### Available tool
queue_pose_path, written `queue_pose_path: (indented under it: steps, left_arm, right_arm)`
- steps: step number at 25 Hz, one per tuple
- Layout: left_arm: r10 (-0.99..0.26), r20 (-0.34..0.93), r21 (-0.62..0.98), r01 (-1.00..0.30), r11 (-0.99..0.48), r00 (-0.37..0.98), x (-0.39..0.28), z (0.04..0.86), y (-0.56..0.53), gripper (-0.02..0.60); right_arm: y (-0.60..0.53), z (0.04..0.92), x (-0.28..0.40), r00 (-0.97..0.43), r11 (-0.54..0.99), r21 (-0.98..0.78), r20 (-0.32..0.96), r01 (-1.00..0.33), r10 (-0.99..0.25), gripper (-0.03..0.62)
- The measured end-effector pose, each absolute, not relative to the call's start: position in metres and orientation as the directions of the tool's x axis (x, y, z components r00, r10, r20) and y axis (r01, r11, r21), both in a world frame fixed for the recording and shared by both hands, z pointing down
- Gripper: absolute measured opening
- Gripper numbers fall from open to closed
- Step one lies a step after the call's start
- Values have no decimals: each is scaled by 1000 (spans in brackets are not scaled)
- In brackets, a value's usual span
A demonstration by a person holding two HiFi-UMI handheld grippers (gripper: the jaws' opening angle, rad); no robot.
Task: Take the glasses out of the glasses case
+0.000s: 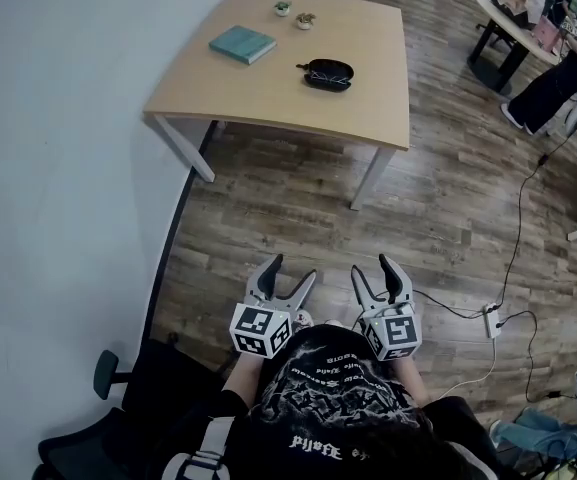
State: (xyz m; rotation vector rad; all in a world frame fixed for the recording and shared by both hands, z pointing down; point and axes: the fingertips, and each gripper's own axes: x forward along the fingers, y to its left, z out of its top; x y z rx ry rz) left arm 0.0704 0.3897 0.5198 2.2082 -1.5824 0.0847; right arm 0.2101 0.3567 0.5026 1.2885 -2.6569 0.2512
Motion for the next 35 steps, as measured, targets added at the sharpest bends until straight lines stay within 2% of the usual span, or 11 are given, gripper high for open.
queue_pose_path:
  steps: [8,17,26,35]
  left_arm:
    - [-921,237,343,-913,-220,311,29,521,386,322]
    - [-909,317,298,-938,-177,271,21,545,379,322]
    - [-910,328,304,-941,-150,252,6,550,332,322]
    - [-909,355,299,-948,-111,219,11,549,238,322]
  right_arm:
    - [367,513,173,-618,628,-54,261,-776,-742,256]
    - [351,535,179,-585,598,-74,332,-798,-740,256]
    - [281,543,158,-632,644,-79,317,-761,-707,256]
    - [180,542,134,-718,733,-96,320,-673,-617,256]
